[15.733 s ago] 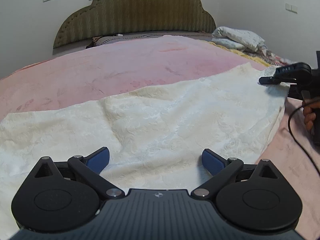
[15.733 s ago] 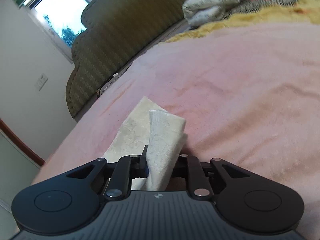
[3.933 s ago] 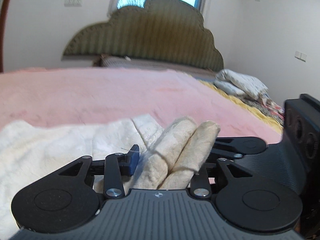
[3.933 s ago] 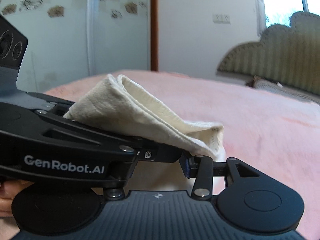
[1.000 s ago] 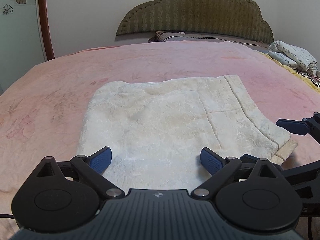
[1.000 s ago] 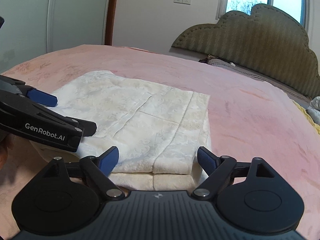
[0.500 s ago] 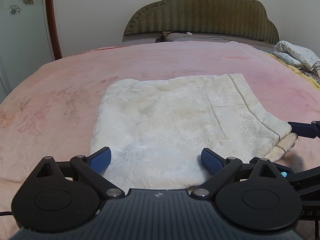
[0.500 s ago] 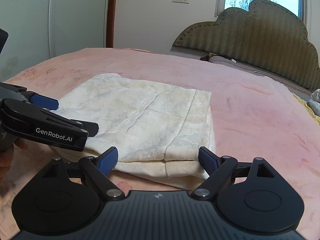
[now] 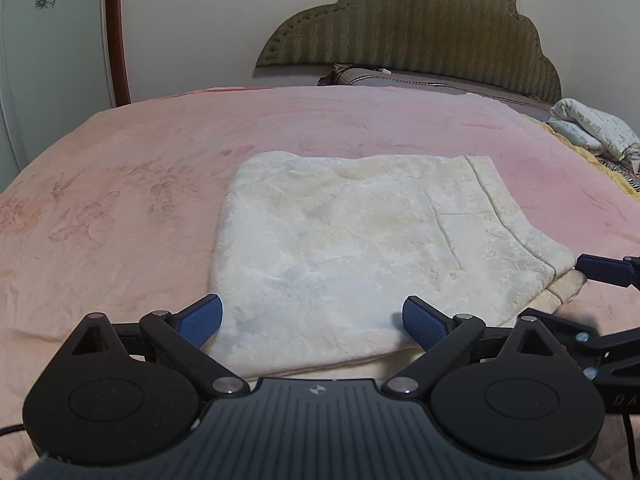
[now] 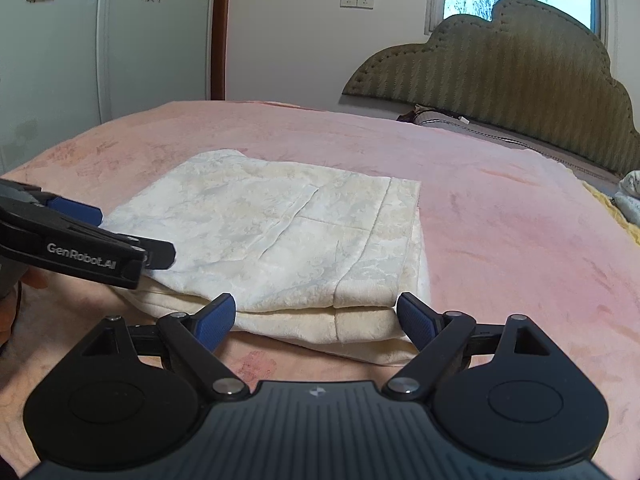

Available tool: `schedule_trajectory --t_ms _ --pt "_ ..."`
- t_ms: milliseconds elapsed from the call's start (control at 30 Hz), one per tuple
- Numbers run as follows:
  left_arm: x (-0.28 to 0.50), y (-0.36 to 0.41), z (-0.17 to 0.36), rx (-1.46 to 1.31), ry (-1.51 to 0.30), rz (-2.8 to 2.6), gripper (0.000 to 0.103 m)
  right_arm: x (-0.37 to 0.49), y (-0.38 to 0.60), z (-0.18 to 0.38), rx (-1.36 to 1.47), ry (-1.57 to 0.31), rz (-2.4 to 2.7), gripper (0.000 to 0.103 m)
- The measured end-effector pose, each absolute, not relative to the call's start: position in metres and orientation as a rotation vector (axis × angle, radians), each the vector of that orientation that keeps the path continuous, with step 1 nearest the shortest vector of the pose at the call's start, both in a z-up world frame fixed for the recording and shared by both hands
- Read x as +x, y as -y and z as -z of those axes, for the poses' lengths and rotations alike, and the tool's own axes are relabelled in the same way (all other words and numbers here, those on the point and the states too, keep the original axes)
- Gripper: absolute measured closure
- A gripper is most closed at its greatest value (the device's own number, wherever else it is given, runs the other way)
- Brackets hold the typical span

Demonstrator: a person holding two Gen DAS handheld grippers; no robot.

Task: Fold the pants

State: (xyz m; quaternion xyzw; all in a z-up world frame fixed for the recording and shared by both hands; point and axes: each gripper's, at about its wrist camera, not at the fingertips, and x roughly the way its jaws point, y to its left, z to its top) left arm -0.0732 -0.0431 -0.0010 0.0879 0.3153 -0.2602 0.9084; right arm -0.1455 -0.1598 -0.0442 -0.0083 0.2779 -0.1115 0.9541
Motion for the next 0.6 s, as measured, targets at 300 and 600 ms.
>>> schedule_trajectory --t_ms 300,600 --pt "0.013 -0.002 -0.009 0.026 -0.74 0.605 0.005 -0.13 0.251 0.039 0.345 -0.514 0.165 0.014" --pt "0.086 -0.02 0.028 -0.259 -0.941 0.796 0.006 -0.083 0.335 0.07 0.66 -0.61 -0.035 0.015"
